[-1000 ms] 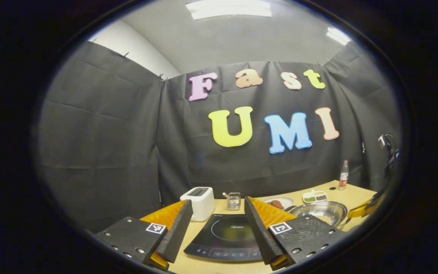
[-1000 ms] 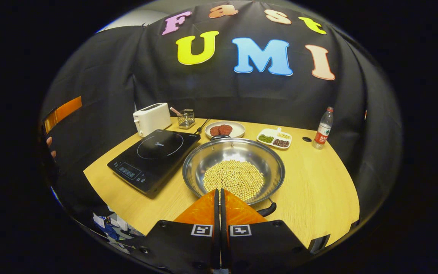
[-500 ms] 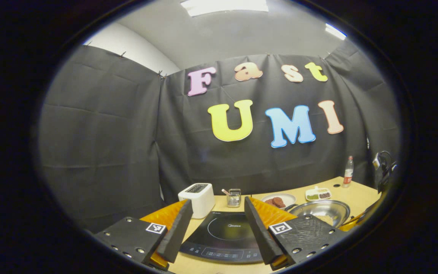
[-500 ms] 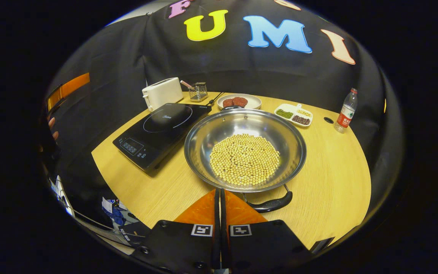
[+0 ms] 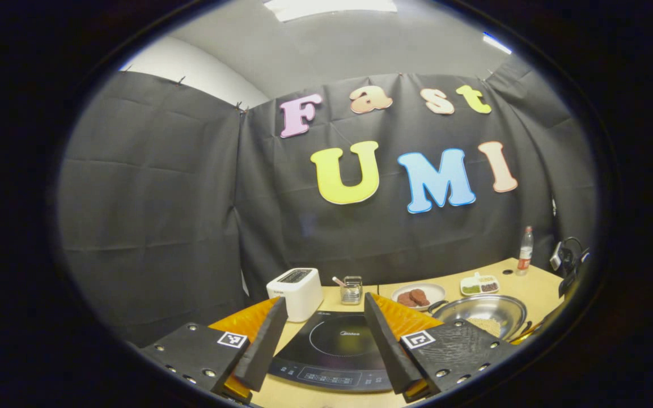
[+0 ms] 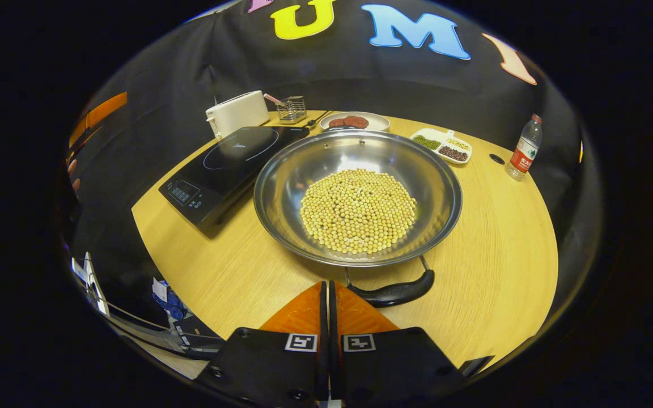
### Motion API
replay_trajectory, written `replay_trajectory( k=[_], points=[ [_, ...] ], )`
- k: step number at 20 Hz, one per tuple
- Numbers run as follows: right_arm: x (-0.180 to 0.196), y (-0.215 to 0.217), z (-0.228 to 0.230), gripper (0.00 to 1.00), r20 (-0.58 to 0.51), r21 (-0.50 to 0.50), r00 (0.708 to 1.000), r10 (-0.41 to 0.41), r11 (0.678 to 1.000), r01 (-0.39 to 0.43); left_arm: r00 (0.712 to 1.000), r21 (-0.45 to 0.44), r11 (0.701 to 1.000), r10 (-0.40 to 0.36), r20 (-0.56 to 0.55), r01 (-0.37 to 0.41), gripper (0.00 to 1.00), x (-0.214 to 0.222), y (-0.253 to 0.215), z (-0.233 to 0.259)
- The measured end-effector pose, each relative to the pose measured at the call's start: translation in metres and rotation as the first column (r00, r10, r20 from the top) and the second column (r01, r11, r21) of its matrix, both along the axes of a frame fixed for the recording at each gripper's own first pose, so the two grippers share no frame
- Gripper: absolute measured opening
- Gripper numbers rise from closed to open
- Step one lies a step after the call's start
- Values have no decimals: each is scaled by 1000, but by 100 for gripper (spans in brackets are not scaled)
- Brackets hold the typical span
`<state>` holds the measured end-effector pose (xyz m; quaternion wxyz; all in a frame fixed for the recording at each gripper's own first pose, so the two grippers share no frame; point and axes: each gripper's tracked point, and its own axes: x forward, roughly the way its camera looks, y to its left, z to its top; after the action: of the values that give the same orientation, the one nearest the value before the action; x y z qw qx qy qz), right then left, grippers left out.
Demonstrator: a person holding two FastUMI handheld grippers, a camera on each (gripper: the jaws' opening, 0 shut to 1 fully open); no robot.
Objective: First push the handle of the pot to place it horizontally, then grasp the pot with both hands and set it on the induction cooktop.
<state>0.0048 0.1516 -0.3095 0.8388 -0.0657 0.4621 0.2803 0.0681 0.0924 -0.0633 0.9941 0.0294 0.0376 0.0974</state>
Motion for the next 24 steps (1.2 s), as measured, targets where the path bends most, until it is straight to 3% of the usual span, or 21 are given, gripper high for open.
replay_trajectory(
  k=[24],
  points=[
    [55,-60,-8,2,-2,-46,996,-87,995,87,1000,-2,1000,-21,-14,21,81,36,-46,-11]
  ],
)
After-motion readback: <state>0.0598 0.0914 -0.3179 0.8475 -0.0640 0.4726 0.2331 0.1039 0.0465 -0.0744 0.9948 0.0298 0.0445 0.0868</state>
